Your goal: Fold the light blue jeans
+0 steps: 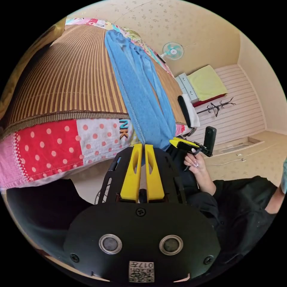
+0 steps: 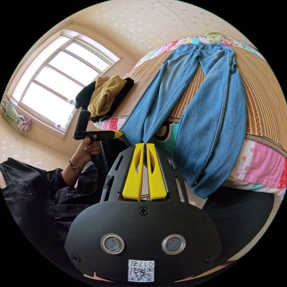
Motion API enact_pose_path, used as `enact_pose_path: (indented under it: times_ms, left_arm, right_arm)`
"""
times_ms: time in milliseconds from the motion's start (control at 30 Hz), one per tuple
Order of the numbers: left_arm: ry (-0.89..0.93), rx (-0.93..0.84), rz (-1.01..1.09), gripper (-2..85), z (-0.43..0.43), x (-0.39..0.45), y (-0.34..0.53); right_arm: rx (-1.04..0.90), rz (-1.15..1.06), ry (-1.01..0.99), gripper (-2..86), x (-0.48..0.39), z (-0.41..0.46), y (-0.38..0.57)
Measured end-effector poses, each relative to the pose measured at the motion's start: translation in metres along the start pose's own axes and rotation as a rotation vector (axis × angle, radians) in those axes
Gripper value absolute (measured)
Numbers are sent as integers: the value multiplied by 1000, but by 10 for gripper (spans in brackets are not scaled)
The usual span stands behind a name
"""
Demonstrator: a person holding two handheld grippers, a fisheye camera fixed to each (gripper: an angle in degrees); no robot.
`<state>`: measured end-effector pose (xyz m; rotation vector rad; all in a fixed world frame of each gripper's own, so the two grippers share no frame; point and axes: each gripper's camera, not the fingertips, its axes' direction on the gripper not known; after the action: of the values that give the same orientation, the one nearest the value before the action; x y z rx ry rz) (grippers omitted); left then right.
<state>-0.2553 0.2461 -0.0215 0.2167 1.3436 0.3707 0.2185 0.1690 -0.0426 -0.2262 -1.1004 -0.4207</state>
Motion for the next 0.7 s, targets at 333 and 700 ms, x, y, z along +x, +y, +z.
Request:
enact_pose_path:
  times_ms: [333, 700]
  left_arm:
    - [-425, 190, -90, 56, -38, 34, 25]
    - [-804, 212, -26, 199, 53, 44, -174]
  right_arm:
    - [128, 97, 242, 98, -14, -40, 3]
    - [226, 375, 724, 150, 79, -89, -120]
